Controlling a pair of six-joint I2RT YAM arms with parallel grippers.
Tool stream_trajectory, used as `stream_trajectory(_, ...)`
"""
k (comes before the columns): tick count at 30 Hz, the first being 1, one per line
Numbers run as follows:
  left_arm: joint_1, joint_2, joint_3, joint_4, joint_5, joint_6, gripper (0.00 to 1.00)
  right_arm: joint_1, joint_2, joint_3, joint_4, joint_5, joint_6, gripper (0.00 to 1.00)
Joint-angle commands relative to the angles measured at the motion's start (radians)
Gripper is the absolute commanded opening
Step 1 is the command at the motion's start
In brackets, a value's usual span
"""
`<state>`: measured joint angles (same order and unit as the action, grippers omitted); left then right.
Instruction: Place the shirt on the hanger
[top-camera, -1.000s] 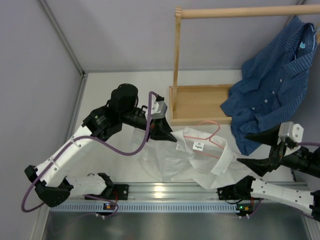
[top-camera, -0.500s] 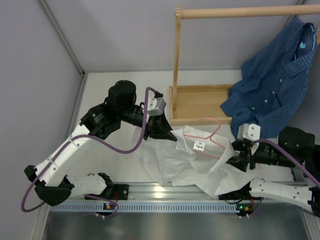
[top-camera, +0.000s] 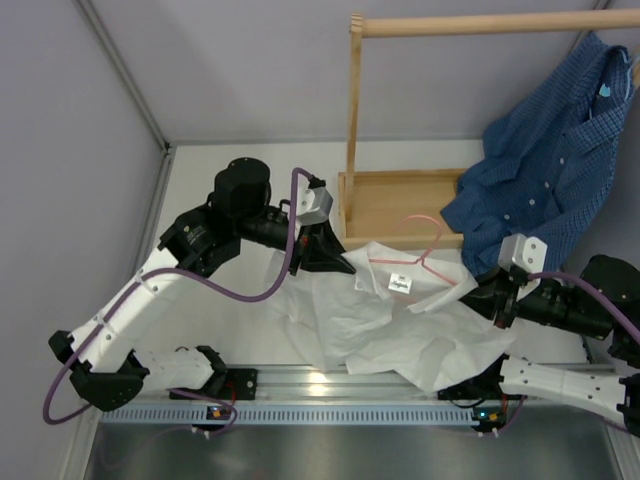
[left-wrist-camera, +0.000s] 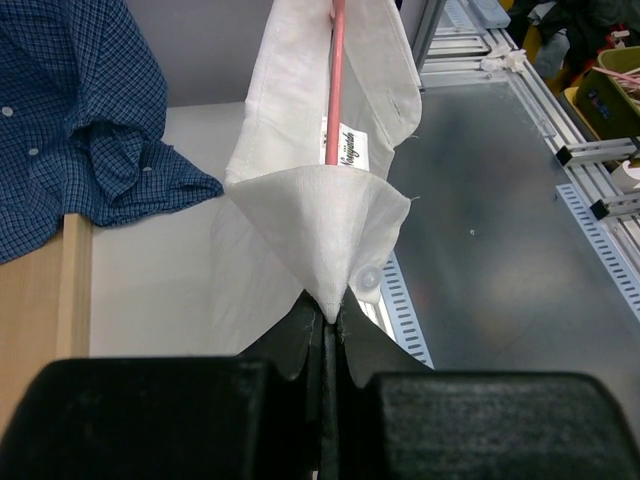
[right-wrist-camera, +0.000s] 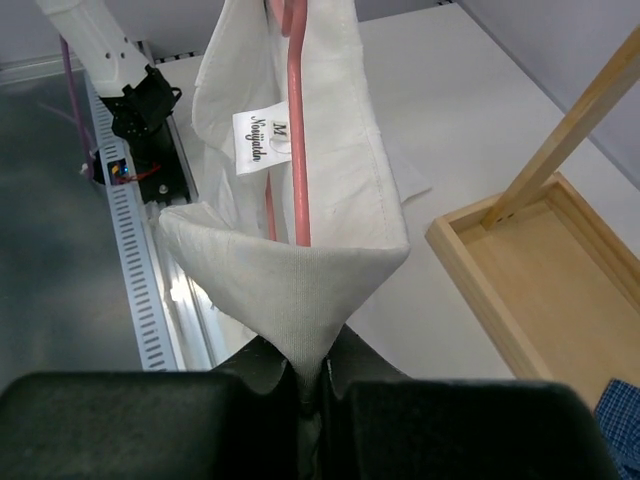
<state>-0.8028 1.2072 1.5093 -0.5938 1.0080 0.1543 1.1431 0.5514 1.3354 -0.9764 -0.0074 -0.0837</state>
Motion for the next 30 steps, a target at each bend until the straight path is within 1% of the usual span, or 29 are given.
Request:
stream_trajectory(1, -0.001, -0.032, 0.049, 0.049, 0.007, -0.010, 0.00, 0.004, -0.013, 0.007, 0.088, 0.038, 0.012, 0.00)
stream_trajectory(2, -0.001, -0.037, 0.049, 0.055, 0.007, -0.015, 0.00, 0.003, -0.010, 0.007, 0.087, 0.015, 0.009, 0.12)
stream_trajectory(3, -0.001, -0.038, 0.049, 0.060, 0.009, -0.022, 0.00, 0.003, -0.007, 0.002, 0.082, 0.014, 0.006, 0.20)
stream_trajectory(4, -0.001, -0.038, 0.049, 0.068, 0.012, -0.024, 0.00, 0.003, -0.005, -0.001, 0.074, -0.017, 0.006, 0.26)
stream_trajectory(5, -0.001, -0.044, 0.049, 0.080, 0.014, -0.033, 0.00, 0.004, -0.002, -0.004, 0.070, -0.044, -0.004, 0.34)
stream_trajectory(8, -0.001, -0.043, 0.051, 0.088, 0.017, -0.039, 0.00, 0.003, 0.010, -0.016, 0.047, -0.069, -0.010, 0.45)
stream_trajectory(9, -0.001, -0.043, 0.052, 0.088, 0.018, -0.039, 0.00, 0.004, 0.012, -0.019, 0.039, -0.075, -0.011, 0.53)
stream_trajectory(10, -0.001, -0.044, 0.052, 0.088, 0.018, -0.039, 0.00, 0.003, 0.012, -0.021, 0.027, -0.081, -0.014, 0.55)
stream_trajectory(12, 0.001, -0.044, 0.051, 0.088, 0.023, -0.039, 0.00, 0.004, 0.002, -0.015, -0.014, -0.097, -0.013, 0.67)
stream_trajectory(14, 0.004, -0.046, 0.048, 0.088, 0.035, -0.038, 0.00, 0.003, -0.011, -0.007, -0.056, -0.103, -0.005, 0.70)
stream_trajectory(20, 0.008, -0.023, 0.046, 0.088, 0.087, -0.038, 0.00, 0.003, -0.087, 0.054, -0.088, -0.143, 0.009, 0.69)
stream_trajectory(22, 0.008, -0.015, 0.052, 0.088, 0.090, -0.041, 0.00, 0.003, -0.073, 0.090, -0.088, -0.131, 0.016, 0.73)
stream_trajectory(25, 0.008, -0.012, 0.049, 0.088, 0.096, -0.033, 0.00, 0.004, -0.018, 0.126, -0.087, -0.057, 0.028, 0.83)
stream_trajectory(26, 0.007, -0.011, 0.048, 0.089, 0.101, -0.032, 0.00, 0.004, -0.002, 0.136, -0.087, -0.028, 0.033, 0.84)
stream_trajectory(30, 0.008, -0.012, 0.046, 0.089, 0.104, -0.030, 0.00, 0.004, 0.074, 0.165, -0.084, -0.034, 0.033, 0.83)
